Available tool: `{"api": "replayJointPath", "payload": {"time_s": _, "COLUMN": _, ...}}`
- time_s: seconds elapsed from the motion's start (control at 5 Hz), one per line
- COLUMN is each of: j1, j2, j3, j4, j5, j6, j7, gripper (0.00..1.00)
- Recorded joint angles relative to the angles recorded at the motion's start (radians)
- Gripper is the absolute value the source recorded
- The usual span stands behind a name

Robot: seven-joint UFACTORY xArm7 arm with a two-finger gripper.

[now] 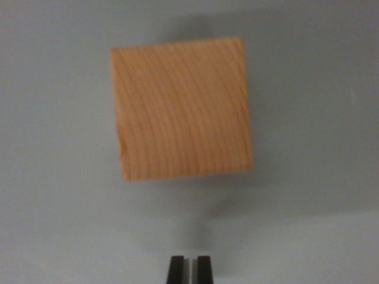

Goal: Push wooden cube

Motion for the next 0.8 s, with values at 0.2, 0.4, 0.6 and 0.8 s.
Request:
{"api": "replayJointPath", "payload": {"time_s": 0.2, "j1": 0.0, "j2": 0.0, "j3": 0.0, "j4": 0.0, "j5": 0.0, "j6": 0.0, "j7": 0.0, "gripper": 1.0}}
{"api": "replayJointPath", "payload": {"time_s": 0.4, "j1": 0.0006, "j2": 0.025, "j3": 0.004, "j4": 0.039, "j5": 0.0027, "j6": 0.014, "j7": 0.004, "gripper": 1.0}}
{"api": "replayJointPath", "payload": {"time_s": 0.6, "j1": 0.0006, "j2": 0.025, "j3": 0.004, "j4": 0.039, "j5": 0.0027, "j6": 0.014, "j7": 0.004, "gripper": 1.0}}
{"api": "replayJointPath", "payload": {"time_s": 0.8, "j1": 0.0013, "j2": 0.052, "j3": 0.008, "j4": 0.081, "j5": 0.0056, "j6": 0.029, "j7": 0.007, "gripper": 1.0}}
